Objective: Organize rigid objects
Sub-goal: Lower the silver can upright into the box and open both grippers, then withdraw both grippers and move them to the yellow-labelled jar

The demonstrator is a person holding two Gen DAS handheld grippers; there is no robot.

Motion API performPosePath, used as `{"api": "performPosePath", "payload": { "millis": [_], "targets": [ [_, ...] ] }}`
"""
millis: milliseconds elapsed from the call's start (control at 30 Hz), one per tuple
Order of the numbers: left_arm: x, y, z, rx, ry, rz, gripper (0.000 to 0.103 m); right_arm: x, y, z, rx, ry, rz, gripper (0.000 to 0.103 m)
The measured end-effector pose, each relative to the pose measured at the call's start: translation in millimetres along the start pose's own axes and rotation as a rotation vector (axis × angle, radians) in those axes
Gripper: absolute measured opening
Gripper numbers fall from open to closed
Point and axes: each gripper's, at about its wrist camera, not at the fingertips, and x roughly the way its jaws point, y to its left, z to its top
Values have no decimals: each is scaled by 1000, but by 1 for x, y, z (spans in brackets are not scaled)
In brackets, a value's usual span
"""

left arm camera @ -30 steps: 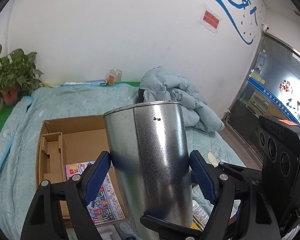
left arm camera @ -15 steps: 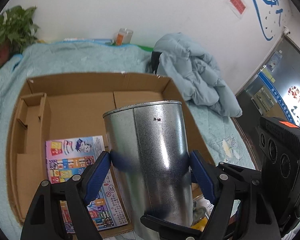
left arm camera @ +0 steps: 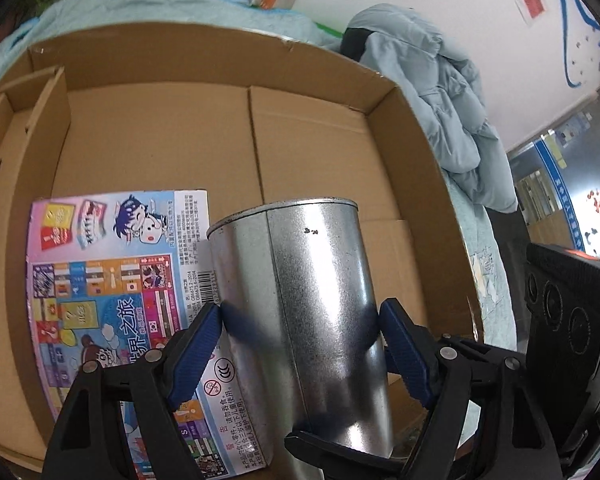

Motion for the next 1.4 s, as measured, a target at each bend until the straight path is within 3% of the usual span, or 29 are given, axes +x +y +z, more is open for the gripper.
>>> {"api": "performPosePath", "payload": {
  "millis": [367, 567, 700, 800, 833, 867, 933, 1033, 1167, 1233, 1267, 1367, 1400],
  "targets": [
    [0, -3, 0, 27, -9, 9, 80, -1, -13, -5, 53, -26, 24, 83],
    [-47, -10, -9, 93, -119, 87, 80, 0, -16, -4, 66, -35, 32, 83],
    [-87, -9, -31, 100, -243, 174, 80, 0, -13, -5, 73, -51, 8, 84],
    [-130, -11, -62, 116, -388, 308, 82, -20, -1, -15, 33, -125, -10, 85],
    [-141, -11, -72, 110, -428, 351, 89, -31, 4, -21, 8, -161, -23, 85],
    [-152, -11, -83, 102, -469, 391, 100, -44, 9, -31, -25, -208, -52, 85],
    [-173, -10, -107, 85, -550, 460, 102, -67, 20, -55, -88, -311, -152, 86],
    [-188, -11, -138, 62, -595, 550, 102, -86, 31, -90, -138, -414, -253, 87],
    [-192, -17, -174, 72, -596, 563, 102, -97, 35, -131, -166, -519, -321, 84],
    [-193, -25, -193, 82, -617, 581, 102, -101, 38, -148, -178, -595, -355, 53],
    [-194, -27, -200, 74, -623, 585, 102, -101, 40, -155, -181, -604, -388, 29],
    [-203, -37, -221, 40, -661, 544, 102, -106, 38, -168, -176, -629, -404, 30],
    [-207, -41, -227, 42, -680, 541, 102, -108, 38, -171, -168, -646, -407, 50]
  ]
}}
